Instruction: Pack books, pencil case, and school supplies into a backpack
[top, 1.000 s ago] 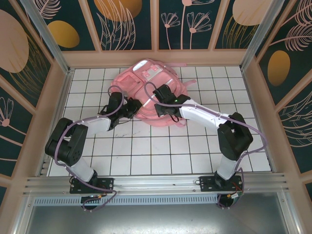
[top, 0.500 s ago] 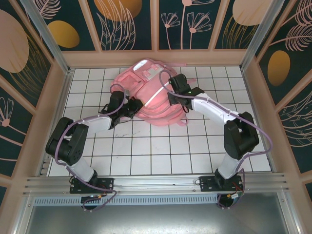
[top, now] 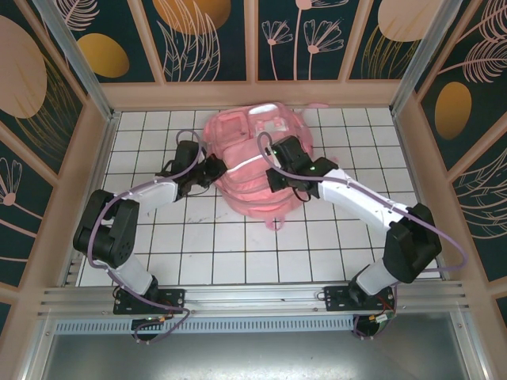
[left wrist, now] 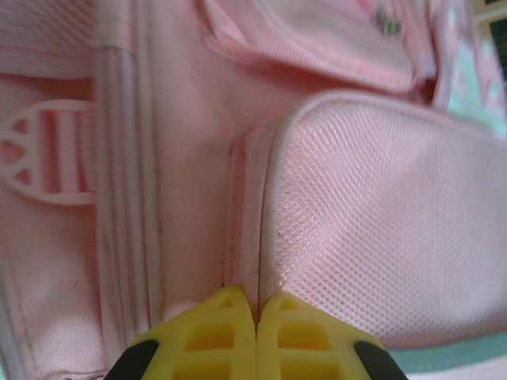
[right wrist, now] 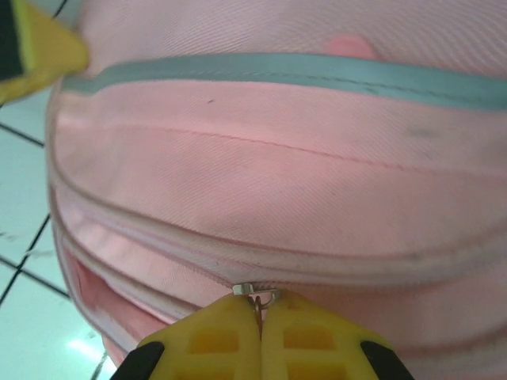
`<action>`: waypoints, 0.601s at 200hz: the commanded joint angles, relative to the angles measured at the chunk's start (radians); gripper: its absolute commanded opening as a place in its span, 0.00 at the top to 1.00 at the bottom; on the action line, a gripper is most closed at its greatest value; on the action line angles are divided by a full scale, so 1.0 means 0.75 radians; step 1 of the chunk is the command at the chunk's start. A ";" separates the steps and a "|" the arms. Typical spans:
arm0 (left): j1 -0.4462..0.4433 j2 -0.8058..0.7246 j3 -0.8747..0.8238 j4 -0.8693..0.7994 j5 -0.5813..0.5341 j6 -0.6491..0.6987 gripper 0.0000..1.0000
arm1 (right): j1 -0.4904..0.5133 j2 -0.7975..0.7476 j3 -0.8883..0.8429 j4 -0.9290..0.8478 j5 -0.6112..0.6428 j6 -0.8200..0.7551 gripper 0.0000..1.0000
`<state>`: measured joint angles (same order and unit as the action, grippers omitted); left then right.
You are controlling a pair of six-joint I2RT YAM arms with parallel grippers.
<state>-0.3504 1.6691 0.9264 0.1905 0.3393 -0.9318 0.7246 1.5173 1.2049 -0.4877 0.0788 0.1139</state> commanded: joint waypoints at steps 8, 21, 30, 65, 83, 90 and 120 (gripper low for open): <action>0.062 -0.031 0.088 -0.056 -0.186 0.074 0.82 | 0.075 0.040 0.040 0.002 -0.072 0.071 1.00; 0.062 -0.080 0.070 -0.101 -0.227 0.069 0.64 | 0.096 0.105 0.095 0.007 -0.030 0.093 1.00; 0.061 -0.117 0.025 -0.125 -0.237 0.052 0.57 | 0.105 0.147 0.122 0.006 -0.001 0.117 1.00; 0.062 -0.243 -0.177 -0.015 -0.101 -0.123 0.47 | 0.133 0.216 0.176 0.051 -0.019 0.163 1.00; 0.062 -0.256 -0.273 0.134 0.005 -0.243 0.46 | 0.133 0.215 0.179 0.072 -0.047 0.173 1.00; 0.061 -0.252 -0.293 0.182 0.033 -0.275 0.46 | 0.134 0.214 0.180 0.073 -0.058 0.173 1.00; 0.061 -0.195 -0.275 0.285 0.102 -0.319 0.53 | 0.135 0.206 0.184 0.080 -0.078 0.164 1.00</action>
<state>-0.3031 1.4952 0.7078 0.2611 0.3389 -1.1007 0.8146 1.6661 1.3083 -0.4751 0.0692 0.2279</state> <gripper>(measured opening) 0.506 0.053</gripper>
